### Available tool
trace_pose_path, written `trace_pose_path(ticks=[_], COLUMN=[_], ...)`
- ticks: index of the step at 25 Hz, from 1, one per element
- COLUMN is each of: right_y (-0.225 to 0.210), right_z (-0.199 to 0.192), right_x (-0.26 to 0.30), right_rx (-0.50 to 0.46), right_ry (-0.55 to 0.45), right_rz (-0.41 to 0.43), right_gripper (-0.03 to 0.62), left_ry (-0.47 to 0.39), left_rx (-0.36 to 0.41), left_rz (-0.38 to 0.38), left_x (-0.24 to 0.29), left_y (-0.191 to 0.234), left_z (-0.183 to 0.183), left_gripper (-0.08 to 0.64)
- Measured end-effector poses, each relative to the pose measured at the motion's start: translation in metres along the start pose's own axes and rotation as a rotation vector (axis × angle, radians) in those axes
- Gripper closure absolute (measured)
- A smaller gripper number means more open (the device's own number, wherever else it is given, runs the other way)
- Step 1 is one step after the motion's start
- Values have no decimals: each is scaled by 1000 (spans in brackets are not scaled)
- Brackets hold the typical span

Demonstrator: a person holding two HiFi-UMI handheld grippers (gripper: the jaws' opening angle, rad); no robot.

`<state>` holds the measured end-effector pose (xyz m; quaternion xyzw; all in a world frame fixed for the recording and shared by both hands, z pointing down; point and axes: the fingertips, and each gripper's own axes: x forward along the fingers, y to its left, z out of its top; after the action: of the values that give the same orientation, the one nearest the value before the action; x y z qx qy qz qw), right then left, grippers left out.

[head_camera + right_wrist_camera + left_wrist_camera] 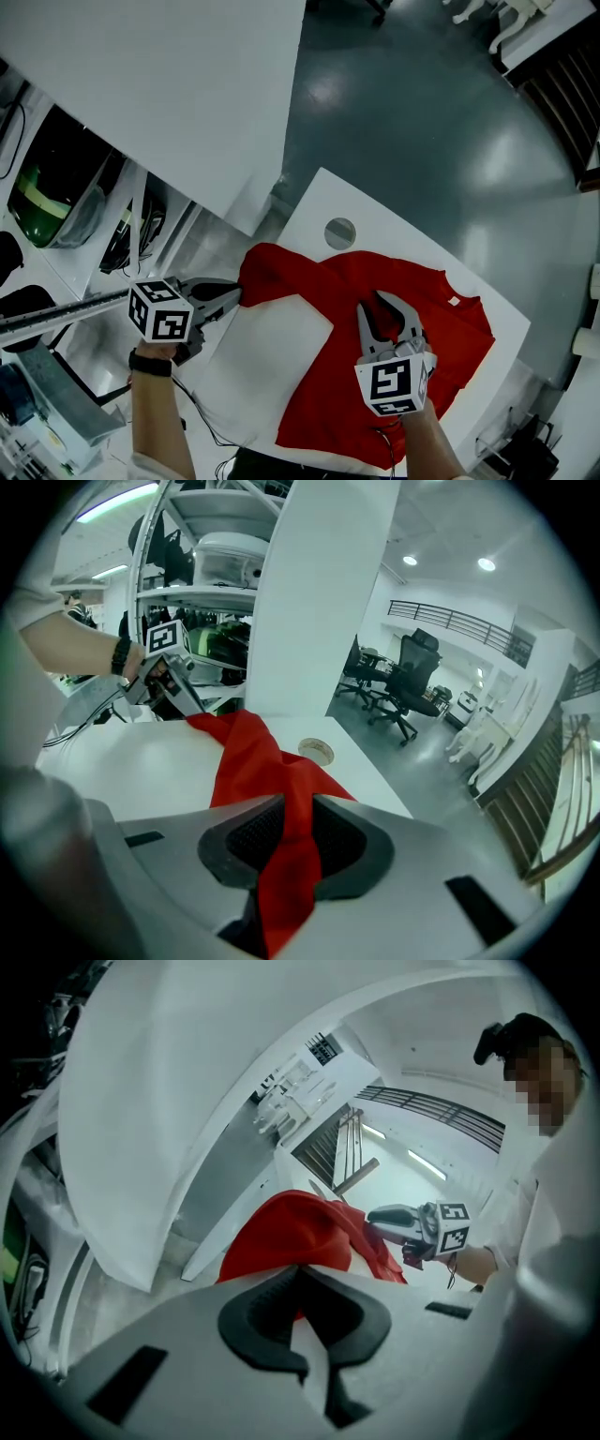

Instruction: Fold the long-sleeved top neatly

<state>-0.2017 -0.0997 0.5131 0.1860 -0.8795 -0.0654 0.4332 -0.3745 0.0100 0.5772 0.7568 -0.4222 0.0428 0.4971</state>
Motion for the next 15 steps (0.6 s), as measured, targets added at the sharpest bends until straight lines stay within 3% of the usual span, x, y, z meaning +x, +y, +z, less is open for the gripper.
trace_pose_path(ticks=[7, 10, 13, 15], right_y=[-5, -10, -12, -14], right_z=[1, -6, -10, -12], right_x=[-7, -12, -16, -19], right_rx=[10, 13, 19, 22], right_ry=[-20, -3, -1, -2], right_rz=[-5, -19, -22, -24], right_gripper=[491, 491, 491, 491], left_ry=[-70, -33, 16, 29], left_rx=[-46, 16, 111, 120], left_rz=[39, 77, 163, 180], left_x=[-8, -4, 1, 5], left_y=[6, 5, 9, 11], left_z=[15, 22, 29, 32], left_gripper=[544, 458, 430, 420])
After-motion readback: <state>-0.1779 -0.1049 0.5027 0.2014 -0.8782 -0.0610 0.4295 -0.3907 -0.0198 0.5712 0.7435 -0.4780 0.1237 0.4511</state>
